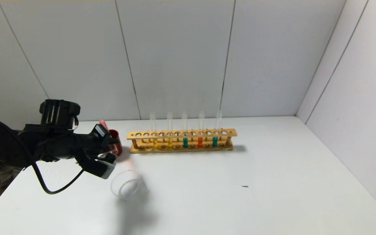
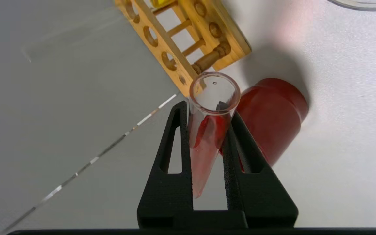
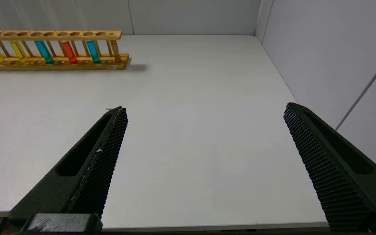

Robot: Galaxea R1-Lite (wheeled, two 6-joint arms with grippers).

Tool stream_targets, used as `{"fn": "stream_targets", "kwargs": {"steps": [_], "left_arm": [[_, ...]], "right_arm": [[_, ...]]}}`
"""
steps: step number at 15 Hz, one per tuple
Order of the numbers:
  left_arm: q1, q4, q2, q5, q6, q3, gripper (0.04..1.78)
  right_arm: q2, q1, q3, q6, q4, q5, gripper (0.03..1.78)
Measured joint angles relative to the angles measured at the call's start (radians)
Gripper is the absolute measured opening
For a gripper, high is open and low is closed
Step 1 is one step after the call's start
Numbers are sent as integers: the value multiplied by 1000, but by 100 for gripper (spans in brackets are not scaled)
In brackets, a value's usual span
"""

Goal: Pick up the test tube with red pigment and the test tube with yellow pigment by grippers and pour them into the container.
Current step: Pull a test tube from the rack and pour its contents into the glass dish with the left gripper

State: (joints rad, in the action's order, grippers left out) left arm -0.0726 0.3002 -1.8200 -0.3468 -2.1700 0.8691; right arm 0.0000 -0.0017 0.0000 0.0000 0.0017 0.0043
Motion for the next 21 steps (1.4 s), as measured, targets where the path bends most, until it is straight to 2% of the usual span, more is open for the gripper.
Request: {"fn": "stream_targets", "kwargs": {"steps": [21], "left_arm": [[-24, 4, -35, 6, -216, 29, 32]], "right_arm": [[0, 0, 0, 0, 0, 0, 175]]}}
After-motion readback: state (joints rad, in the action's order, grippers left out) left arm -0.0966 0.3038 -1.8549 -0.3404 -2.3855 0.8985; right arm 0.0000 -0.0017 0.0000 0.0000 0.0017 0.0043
